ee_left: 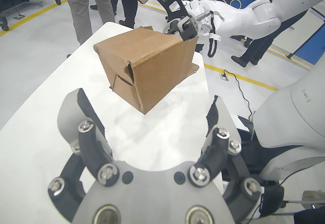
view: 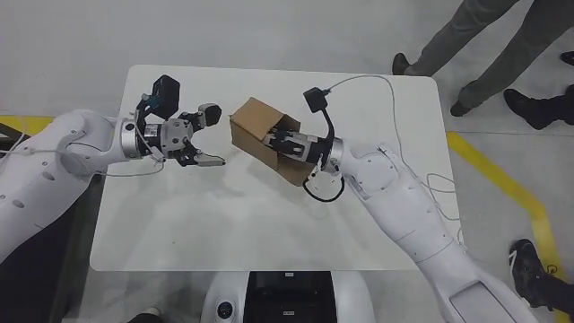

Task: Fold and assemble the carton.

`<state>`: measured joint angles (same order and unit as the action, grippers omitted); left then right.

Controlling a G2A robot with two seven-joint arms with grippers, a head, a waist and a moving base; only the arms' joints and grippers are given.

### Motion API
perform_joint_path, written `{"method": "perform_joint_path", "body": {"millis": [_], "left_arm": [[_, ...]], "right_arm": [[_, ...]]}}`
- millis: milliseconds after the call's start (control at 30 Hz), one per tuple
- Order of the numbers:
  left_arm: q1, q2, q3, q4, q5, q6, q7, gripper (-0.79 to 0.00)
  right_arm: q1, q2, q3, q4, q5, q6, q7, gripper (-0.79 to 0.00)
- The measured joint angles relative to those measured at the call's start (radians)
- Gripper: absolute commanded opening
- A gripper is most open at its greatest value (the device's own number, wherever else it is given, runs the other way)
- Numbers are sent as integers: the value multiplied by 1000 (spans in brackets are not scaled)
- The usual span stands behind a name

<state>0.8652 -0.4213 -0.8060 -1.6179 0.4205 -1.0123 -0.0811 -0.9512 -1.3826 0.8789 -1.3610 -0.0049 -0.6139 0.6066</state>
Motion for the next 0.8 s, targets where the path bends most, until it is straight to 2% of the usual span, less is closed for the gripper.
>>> {"method": "perform_joint_path", "body": {"millis": [133, 200, 467, 800], "left_arm": [[-8, -4, -7, 16, 0, 0, 1, 0], [-13, -5, -16, 33, 1, 0, 6, 0], [-13, 0, -34, 33, -3, 0, -17, 0], [11, 16, -36, -19, -142, 0, -60, 0]], "right_arm": [[3, -4, -11, 0, 2, -15, -8, -742], [3, -6, -15, -2, -8, -32, -17, -785], [-6, -6, -27, -28, -91, -104, -31, -785], [8, -7, -20, -17, -81, -202, -47, -785]]}}
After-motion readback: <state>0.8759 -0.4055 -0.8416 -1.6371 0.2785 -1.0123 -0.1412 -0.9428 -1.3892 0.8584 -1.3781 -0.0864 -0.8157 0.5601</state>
